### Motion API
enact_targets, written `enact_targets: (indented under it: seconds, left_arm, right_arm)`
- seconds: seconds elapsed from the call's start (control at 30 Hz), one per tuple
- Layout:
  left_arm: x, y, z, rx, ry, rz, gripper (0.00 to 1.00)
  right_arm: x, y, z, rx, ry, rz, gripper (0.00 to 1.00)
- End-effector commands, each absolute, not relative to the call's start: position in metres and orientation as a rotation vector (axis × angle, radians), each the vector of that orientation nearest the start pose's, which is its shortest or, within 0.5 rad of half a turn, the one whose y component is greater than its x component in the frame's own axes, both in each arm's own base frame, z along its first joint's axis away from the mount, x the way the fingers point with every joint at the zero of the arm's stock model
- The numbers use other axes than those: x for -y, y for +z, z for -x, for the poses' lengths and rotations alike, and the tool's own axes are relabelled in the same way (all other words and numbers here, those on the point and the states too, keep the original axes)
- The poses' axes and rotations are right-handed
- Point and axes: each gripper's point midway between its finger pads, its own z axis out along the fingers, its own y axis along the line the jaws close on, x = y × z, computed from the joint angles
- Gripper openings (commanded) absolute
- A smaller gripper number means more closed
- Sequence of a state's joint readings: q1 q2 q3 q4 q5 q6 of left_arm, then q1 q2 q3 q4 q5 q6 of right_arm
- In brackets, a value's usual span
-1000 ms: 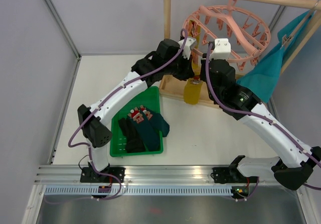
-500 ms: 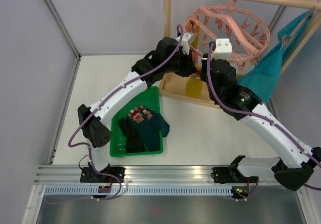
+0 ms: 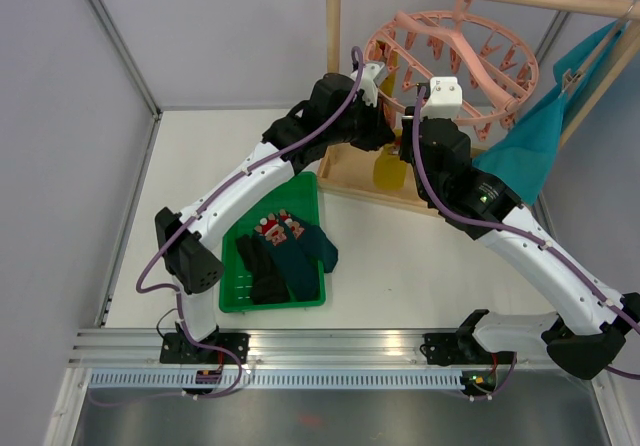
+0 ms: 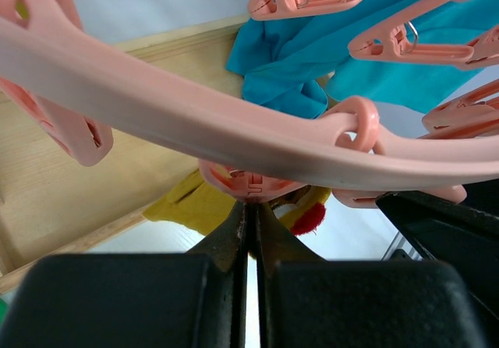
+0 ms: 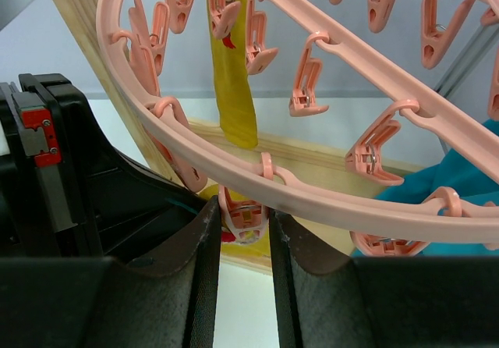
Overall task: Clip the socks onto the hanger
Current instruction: Clamp the sock onto the hanger.
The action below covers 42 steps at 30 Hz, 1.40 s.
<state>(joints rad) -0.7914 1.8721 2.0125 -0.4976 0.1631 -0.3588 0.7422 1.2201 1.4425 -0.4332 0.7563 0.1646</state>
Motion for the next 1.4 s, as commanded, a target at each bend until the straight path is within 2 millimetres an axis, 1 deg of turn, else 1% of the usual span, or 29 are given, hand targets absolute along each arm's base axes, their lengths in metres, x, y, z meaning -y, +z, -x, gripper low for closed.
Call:
enact_targets:
  seconds: [0.0, 0.03, 0.07, 0.23, 0.5, 0.73, 0.8, 0.87, 1.13, 1.37]
  left_arm:
    - [0.425, 0.356, -0.351, -1.908, -0.974, -0.531, 0.02]
    - [0.425, 0.353, -0.351, -1.914, -0.972, -0.532, 0.02]
    - [0.424, 0.357, -0.350, -1.903, -0.975, -0.531, 0.02]
    - [0.422, 0.360, -0.348, -1.895, -0.982, -0.528, 0.02]
    - [0.418, 0.378, -0.343, -1.851, -1.007, -0.515, 0.02]
    - [0.414, 0.387, -0.338, -1.825, -1.018, -0.504, 0.02]
    - [0.413, 0.386, -0.337, -1.826, -1.022, -0.505, 0.02]
    - [0.413, 0.390, -0.335, -1.817, -1.032, -0.512, 0.02]
    - [0.418, 0.387, -0.333, -1.821, -1.059, -0.531, 0.02]
    - [0.417, 0.391, -0.330, -1.810, -1.075, -0.527, 0.02]
  right_arm:
    - [-0.147, 0.408, -0.334, -1.678, 0.031, -0.085, 0.00]
    - [-0.146, 0.408, -0.334, -1.678, 0.028, -0.085, 0.00]
    - [-0.146, 0.407, -0.334, -1.680, 0.025, -0.082, 0.00]
    - [-0.147, 0.403, -0.335, -1.687, 0.017, -0.082, 0.00]
    - [-0.145, 0.402, -0.335, -1.684, 0.007, -0.086, 0.00]
    - [-0.144, 0.400, -0.336, -1.685, -0.001, -0.090, 0.00]
    - [-0.144, 0.399, -0.335, -1.686, -0.003, -0.088, 0.00]
    - [-0.144, 0.399, -0.336, -1.684, 0.000, -0.089, 0.00]
    - [-0.147, 0.402, -0.337, -1.677, 0.017, -0.090, 0.00]
    - [-0.147, 0.398, -0.338, -1.683, 0.006, -0.090, 0.00]
